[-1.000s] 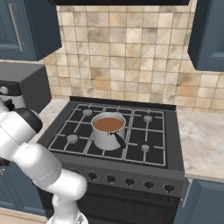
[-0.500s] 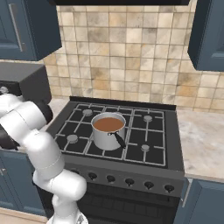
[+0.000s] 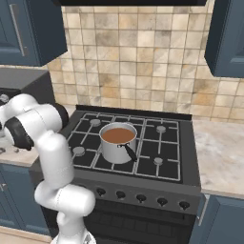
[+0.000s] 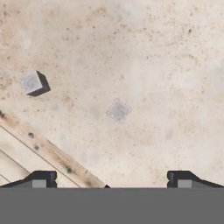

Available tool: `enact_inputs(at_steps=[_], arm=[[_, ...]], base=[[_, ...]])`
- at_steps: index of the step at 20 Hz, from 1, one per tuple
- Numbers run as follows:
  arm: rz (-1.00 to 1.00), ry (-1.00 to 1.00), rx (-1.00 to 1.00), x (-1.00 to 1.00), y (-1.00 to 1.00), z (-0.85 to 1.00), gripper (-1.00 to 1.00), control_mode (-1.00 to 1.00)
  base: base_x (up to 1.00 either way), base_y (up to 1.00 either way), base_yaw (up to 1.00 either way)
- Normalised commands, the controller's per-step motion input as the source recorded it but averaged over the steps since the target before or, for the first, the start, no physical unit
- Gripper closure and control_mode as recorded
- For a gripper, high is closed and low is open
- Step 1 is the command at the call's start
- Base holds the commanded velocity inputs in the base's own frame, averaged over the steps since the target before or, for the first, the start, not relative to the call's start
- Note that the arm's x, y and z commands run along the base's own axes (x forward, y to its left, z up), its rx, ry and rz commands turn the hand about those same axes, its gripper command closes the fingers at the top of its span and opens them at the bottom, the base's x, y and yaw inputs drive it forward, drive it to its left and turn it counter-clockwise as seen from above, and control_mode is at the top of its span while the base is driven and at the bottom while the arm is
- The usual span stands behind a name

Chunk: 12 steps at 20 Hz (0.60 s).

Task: Pick up the sugar cube(s) and place them in the saucepan with hot chocolate.

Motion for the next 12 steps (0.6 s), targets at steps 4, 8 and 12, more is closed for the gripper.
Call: enact_inputs(at_steps=[4,8,12], arm=[[-0.16,0.06,-0.03,0.15,0.00,-0.11,-1.00,-1.00],[-0.18,0.00,0.00,0.02,0.01,-0.03,-1.00,-1.00],[-0.09,-0.01,0.00,0.01,0.08,0.00,-1.00,-1.00]], base=[[0.00,0.00,0.00],[0.00,0.00,0.00],[0.00,0.00,0.00]])
